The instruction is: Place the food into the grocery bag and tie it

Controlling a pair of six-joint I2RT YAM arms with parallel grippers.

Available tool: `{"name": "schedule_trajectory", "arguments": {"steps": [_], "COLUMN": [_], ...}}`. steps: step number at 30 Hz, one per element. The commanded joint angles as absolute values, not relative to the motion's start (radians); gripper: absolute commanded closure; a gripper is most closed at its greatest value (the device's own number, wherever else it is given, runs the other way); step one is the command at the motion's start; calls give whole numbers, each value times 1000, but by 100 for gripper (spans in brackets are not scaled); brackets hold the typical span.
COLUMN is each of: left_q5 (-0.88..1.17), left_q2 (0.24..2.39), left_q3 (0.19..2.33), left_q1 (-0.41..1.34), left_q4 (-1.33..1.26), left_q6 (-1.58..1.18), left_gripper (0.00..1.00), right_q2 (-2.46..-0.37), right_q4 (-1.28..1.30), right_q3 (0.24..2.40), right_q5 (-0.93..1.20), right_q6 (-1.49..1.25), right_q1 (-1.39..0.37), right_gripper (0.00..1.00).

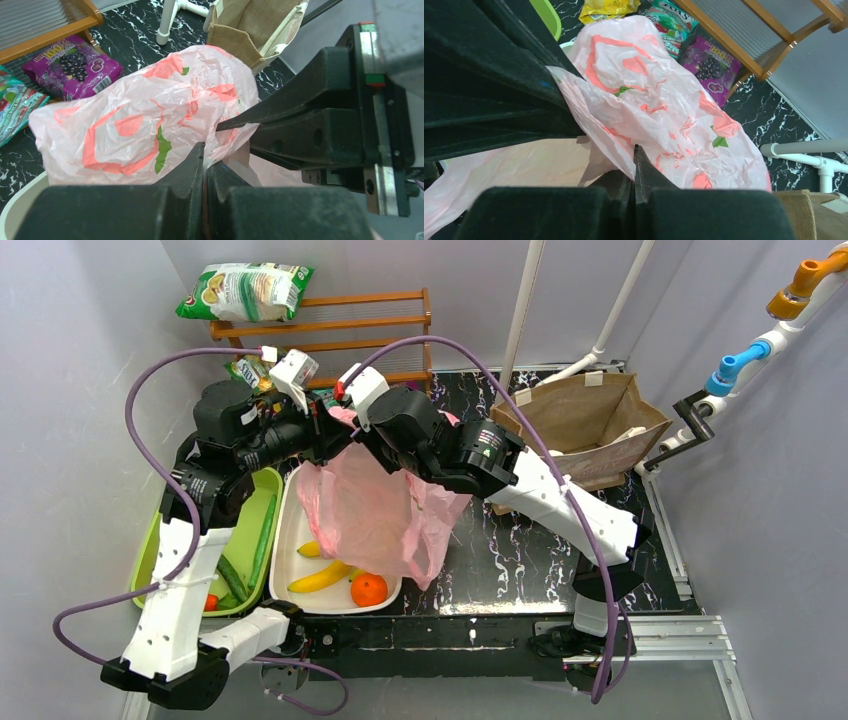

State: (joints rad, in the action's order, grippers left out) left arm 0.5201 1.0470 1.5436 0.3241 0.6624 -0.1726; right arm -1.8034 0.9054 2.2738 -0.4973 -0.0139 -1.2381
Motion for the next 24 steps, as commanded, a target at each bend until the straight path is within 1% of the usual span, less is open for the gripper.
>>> {"name": "schedule_trajectory", "arguments": {"steps": [1,2,5,7,8,10,12,13,14,15,17,20,24], "left_q5": [540,539,552,568,574,574,560,547,536,527,492,389,257], "left_q2": [1029,1037,1068,1090,1098,1108,1108,1106,1105,1103,1100,1092,1094], "left_q3": [1538,1541,1549,1550,1549,1543,1529,1519,1511,1505,1496,1481,1499], "left_q1": [329,329,329,329,329,331,330,330,330,331,331,330,331], "left_q4": [621,610,582,553,539,507,475,463,455,453,460,503,695], "left_q6": [-162,-162,-175,-193,-207,-238,-259,-276,-288,-297,-316,-360,-426], "left_gripper": [100,100,96,90,82,60,33,14,2,2,2,2,2], "right_q2": [-1746,-1733,-1706,-1701,-1700,-1697,-1691,-1691,-1692,-1694,-1700,-1701,-1690], "right_q4": [891,907,992,1096,1143,1227,1305,1343,1381,1420,1483,1540,1531], "right_q3": [2261,2257,2267,2312,2327,2347,2350,2352,2359,2365,2372,2356,2283], "right_q5": [-556,-560,-596,-598,-593,-583,-544,-510,-463,-406,-375,-279,-195], "right_q6": [-3,-2,-43,-94,-122,-194,-279,-325,-377,-421,-476,-528,-535], "right_q1": [-1238,-1239,-1238,-1235,-1233,-1226,-1207,-1191,-1158,-1126,-1067,-948,-856], "right_gripper": [99,99,99,99,99,99,99,99,99,99,99,99,99]}}
